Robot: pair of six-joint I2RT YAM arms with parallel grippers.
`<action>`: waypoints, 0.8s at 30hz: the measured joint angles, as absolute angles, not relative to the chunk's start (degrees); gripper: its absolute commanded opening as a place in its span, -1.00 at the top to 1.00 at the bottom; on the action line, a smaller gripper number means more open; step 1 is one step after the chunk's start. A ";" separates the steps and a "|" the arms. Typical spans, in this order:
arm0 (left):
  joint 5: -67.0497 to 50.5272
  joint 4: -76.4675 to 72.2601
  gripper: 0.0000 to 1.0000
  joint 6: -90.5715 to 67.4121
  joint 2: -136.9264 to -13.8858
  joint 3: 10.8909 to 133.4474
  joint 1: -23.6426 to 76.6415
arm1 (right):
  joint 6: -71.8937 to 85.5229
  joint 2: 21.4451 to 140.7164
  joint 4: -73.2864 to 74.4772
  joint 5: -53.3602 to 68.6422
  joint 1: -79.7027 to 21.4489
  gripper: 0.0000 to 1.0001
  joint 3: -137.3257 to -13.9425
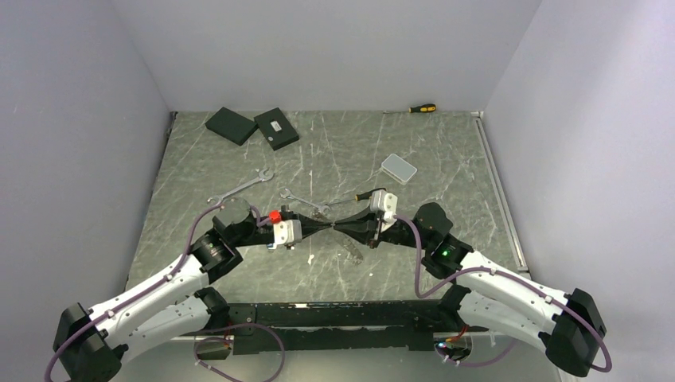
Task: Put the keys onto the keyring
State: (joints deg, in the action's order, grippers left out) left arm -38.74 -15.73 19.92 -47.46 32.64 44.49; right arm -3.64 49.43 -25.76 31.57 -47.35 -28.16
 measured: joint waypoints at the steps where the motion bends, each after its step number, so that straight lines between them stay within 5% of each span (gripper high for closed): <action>1: -38.79 -15.88 1.00 19.75 -47.46 32.47 44.51 | -3.73 49.43 -25.76 31.51 -47.35 0.89 -28.18; 10: -38.76 -16.71 1.00 19.16 -47.46 32.10 44.51 | -5.19 49.39 -24.38 31.62 -47.35 1.00 -28.82; 15: -39.22 -15.51 -0.23 19.90 -47.33 32.23 44.51 | -6.31 48.75 -22.26 31.20 -47.42 1.00 -29.39; 17: -39.44 -12.75 -0.55 20.73 -46.85 32.71 44.71 | -6.96 48.31 -21.30 30.30 -47.44 1.00 -29.41; 20: -38.94 -7.07 -0.62 22.09 -45.74 34.20 44.73 | -8.60 47.35 -19.07 29.85 -47.46 1.00 -29.82; 24: -37.54 -0.49 -0.36 22.92 -43.88 36.56 44.71 | -12.01 46.68 -15.53 29.85 -47.66 1.00 -31.22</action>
State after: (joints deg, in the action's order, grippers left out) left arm -37.54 -0.49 22.92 -43.88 36.56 44.71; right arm -12.01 46.68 -15.53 29.85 -47.66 -31.22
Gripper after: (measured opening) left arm 0.782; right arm 0.018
